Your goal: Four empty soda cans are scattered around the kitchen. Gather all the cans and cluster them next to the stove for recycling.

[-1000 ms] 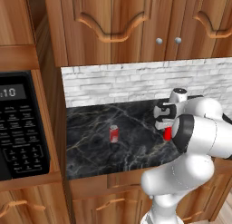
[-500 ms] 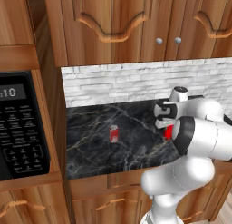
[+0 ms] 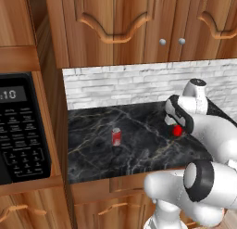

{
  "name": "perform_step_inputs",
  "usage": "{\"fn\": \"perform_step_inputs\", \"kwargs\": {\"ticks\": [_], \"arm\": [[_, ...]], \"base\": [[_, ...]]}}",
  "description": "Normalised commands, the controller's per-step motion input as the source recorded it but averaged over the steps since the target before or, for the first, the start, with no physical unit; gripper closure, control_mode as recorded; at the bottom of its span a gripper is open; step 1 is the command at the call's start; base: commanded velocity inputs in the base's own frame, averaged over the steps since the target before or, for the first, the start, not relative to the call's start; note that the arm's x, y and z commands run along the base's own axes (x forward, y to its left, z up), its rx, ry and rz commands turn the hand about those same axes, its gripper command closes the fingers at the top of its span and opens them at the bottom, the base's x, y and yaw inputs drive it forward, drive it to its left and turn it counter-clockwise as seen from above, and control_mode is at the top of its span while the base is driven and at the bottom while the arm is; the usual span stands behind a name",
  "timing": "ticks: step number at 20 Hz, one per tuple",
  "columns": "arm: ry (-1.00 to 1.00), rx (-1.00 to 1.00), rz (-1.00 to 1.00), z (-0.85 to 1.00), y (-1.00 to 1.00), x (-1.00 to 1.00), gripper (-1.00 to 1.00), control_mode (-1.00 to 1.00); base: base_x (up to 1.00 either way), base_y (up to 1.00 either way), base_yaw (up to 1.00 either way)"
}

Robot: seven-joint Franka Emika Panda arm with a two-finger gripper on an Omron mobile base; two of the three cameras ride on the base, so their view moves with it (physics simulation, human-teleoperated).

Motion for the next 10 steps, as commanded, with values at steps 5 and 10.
{"fn": "perform_step_inputs", "kwargs": {"ticks": [5,10], "arm": [[-0.09,-0.03,0.08,0.63,0.23,-0.74,1.00,-1.00],[-0.09,-0.04,0.10,0.64,0.31,-0.64,1.00,-1.00]], "base": [[0.00,0.00,0.00],[0.00,0.00,0.00]]}}
